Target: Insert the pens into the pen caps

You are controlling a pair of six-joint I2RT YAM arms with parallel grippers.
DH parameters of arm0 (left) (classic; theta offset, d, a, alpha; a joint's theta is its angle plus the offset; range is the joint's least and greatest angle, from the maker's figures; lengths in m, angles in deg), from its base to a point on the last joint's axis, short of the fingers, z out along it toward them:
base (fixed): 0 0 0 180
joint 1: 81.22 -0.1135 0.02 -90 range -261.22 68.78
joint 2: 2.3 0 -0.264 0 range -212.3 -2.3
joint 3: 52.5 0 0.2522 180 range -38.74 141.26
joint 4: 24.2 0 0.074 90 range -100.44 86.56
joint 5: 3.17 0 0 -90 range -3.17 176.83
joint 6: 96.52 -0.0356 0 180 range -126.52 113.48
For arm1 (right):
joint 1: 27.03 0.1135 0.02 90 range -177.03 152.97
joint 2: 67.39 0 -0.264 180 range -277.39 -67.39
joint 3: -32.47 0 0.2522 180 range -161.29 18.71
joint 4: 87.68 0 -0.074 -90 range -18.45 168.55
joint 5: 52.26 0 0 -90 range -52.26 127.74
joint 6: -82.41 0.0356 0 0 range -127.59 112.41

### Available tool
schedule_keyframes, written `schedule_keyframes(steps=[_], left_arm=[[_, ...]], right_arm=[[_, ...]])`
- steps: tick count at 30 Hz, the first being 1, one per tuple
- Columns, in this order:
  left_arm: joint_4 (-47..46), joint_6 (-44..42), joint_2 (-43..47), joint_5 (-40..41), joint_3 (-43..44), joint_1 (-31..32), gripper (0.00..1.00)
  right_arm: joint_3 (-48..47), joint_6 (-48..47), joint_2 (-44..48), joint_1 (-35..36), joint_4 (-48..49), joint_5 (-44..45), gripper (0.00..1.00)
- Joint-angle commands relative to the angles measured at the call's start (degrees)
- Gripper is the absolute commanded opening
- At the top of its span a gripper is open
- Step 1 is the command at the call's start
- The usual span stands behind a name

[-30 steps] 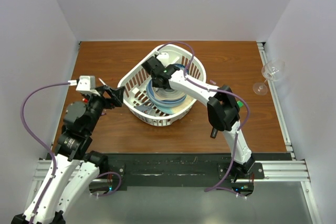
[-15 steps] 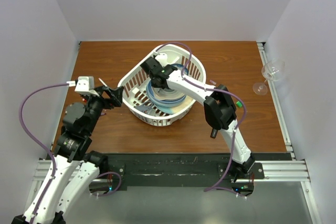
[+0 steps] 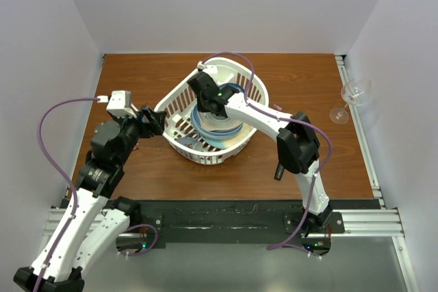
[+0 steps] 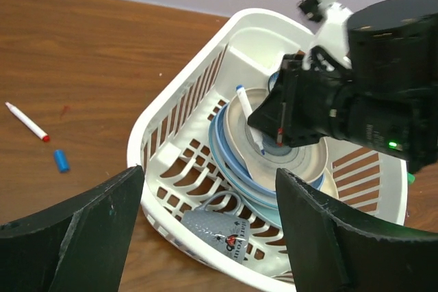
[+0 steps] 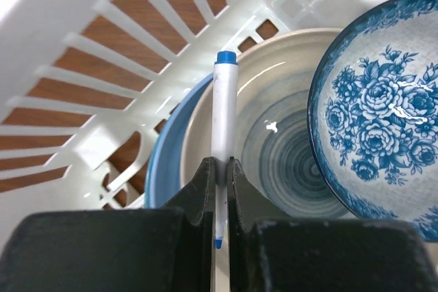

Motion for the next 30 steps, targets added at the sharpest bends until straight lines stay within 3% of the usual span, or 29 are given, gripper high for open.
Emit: schedule_keyframes(steps=[1,9,13,15,17,20,30], left_arm=[[0.3,4.1,-4.6,-1.5,4.3,0.2,0.82],[-1.5,9.3,-17.7,-3.7,10.8,0.2,0.81],[-3.2,10.6,-22.9,-5.3,12.5,0.1,0.81],[-3.6,10.5,-23.8,-4.8,12.9,0.1,0.81],[-4.9,8.8,-22.7,-4.9,12.1,0.1,0.81],[-4.6,6.7,-19.7,-3.7,10.2,0.2,0.82],[-2.1,2.4,-9.7,2.3,3.8,0.1,0.83]], right_arm=[[5.2,-2.7,7.3,0.3,8.5,-2.4,0.00],[14.6,-4.0,16.1,0.4,15.8,-8.1,0.00],[18.0,-5.7,19.1,0.5,17.4,-6.1,0.00],[16.6,-8.9,17.2,0.5,15.5,-6.0,0.03],[13.0,-12.3,13.7,0.5,11.6,-5.2,0.19],[4.1,-10.6,9.0,0.4,1.4,-1.0,0.27],[-9.3,4.0,-1.7,0.5,-13.4,6.4,0.33]])
